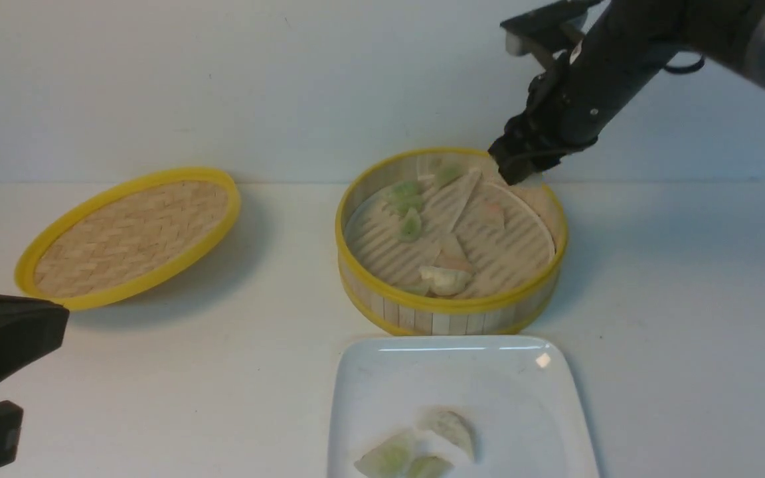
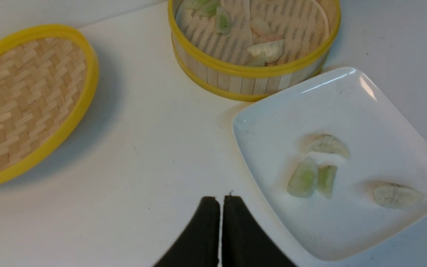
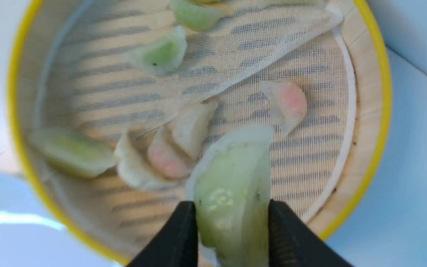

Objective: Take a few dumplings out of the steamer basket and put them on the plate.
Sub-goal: Use the right arm to grab a dumpling from inside the steamer, then use the right arm to put the dumpling into the plate

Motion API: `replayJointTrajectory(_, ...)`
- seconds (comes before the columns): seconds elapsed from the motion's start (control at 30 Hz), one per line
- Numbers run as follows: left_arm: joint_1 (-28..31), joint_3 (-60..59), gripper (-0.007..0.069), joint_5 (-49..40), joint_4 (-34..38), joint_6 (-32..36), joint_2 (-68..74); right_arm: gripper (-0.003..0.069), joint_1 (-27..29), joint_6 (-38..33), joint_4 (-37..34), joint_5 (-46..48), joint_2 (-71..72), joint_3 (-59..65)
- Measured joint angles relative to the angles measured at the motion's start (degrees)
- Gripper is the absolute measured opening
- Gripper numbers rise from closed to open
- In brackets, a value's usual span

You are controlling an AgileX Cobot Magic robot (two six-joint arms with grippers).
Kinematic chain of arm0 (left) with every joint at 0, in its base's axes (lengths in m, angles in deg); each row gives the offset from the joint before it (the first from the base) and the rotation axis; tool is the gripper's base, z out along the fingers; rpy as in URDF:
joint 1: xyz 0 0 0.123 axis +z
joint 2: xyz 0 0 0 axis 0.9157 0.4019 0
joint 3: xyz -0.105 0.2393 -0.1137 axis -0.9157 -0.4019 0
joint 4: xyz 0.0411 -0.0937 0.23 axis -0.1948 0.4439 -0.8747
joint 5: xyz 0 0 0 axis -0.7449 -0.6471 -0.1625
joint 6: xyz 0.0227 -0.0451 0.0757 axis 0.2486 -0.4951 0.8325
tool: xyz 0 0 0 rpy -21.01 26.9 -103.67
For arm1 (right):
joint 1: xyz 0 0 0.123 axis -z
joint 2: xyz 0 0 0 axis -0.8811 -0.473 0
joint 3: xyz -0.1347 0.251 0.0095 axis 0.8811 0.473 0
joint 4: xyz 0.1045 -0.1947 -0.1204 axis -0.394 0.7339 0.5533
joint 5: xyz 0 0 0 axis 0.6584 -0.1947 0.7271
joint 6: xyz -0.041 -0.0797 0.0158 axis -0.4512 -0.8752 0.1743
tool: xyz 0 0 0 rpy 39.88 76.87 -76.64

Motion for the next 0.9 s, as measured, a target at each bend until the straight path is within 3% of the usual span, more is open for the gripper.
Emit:
replayJointTrajectory(0.3, 0.0, 0.0, -0.0006, 0.46, 0.0, 0.0, 0.0, 0.0218, 0.0, 2.73, -0.9, 2.49, 13.49, 3.09)
replayJointTrajectory(0.6, 0.0, 0.0, -0.0006, 1.89, 0.0, 0.0, 0.0, 0.0218, -4.12, 4.03, -5.02, 2.03, 26.57, 30.77)
replayJointTrajectory(0.77, 0.0, 0.0, -0.0006, 2.0, -0.02, 0.21, 0.0, 0.0218, -9.93, 4.15, -4.88, -11.26, 25.88, 47.06)
replayJointTrajectory(0.9, 0.0, 0.0, -0.0006, 2.0, -0.02, 0.26, 0.0, 0.0218, -11.41, 4.17, -4.75, -21.29, 23.27, 52.69)
